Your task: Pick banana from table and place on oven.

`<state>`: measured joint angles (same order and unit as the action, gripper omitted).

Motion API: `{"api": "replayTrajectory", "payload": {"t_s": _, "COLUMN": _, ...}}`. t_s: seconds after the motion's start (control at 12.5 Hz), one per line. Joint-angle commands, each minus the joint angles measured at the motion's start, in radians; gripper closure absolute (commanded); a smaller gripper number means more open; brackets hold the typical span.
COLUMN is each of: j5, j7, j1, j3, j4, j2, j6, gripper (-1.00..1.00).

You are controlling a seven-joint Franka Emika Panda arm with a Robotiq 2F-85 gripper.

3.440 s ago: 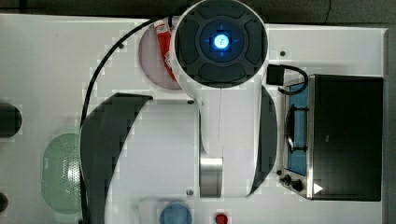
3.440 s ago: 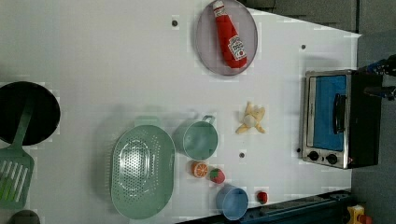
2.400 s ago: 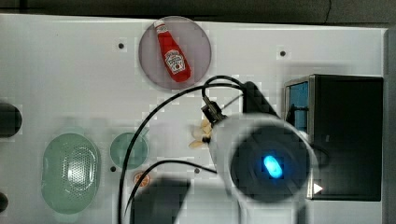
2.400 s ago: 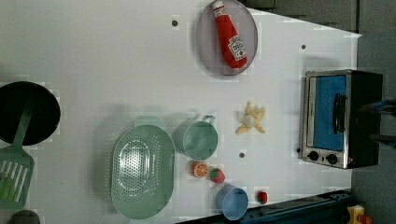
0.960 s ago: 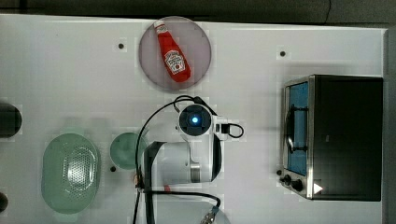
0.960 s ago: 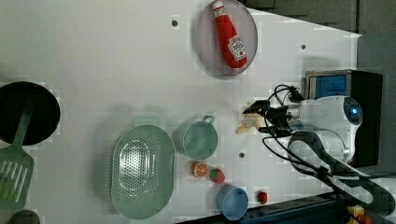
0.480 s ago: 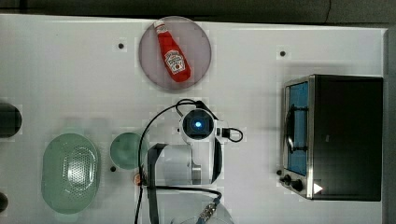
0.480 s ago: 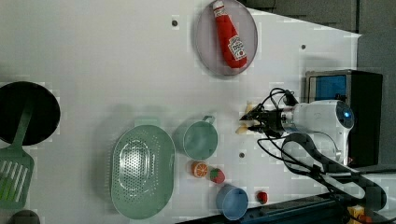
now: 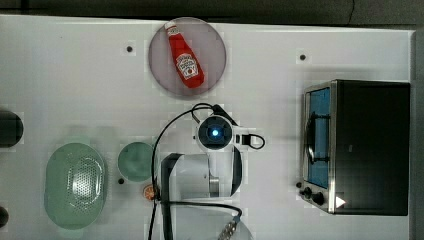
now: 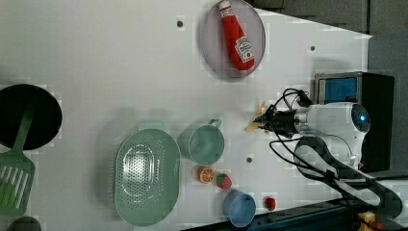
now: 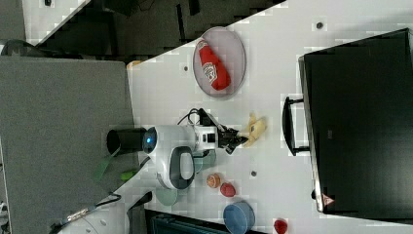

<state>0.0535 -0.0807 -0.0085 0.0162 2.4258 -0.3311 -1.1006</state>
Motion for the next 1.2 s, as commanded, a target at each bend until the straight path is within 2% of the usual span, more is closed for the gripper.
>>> {"api": "replayTrajectory", "payload": {"t_s": 0.08, "j5": -0.028, "j7": -0.007, "j1": 0.000, "j3": 0.012, "j4": -0.010, "j2": 0.203, "j6": 0.087, "gripper": 0.58}}
{"api": "replayTrajectory", "payload": {"t_s": 0.32, "j5": -0.028, "j7": -0.007, "j1": -0.001, "j3": 0.012, "j4": -0.102, "j2": 0.420, "j6": 0.398, "gripper": 0.58}}
{"api": "replayTrajectory", "payload": {"t_s": 0.56, "j5": -0.028, "j7": -0.007, "j1": -0.005, "j3": -0.017, "j4": -0.279, "j2": 0.540, "j6": 0.727, "gripper": 0.58}}
{"api": "replayTrajectory", "payload": {"t_s": 0.72, "j5": -0.028, "j7": 0.000, "j1": -0.011, "j3": -0.073, "j4": -0.402, "j2": 0.547, "j6": 0.864, "gripper": 0.58}}
{"api": "replayTrajectory", "payload": {"t_s": 0.88, "j5": -0.026, "j7": 0.045, "j1": -0.016, "j3": -0.151, "j4": -0.494, "j2": 0.515, "j6": 0.907, "gripper": 0.58}}
{"api": "replayTrajectory", "payload": {"t_s": 1.2, "j5": -0.020, "j7": 0.376, "j1": -0.024, "j3": -0.337, "j4": -0.611, "j2": 0.378, "j6": 0.904, "gripper": 0.58}}
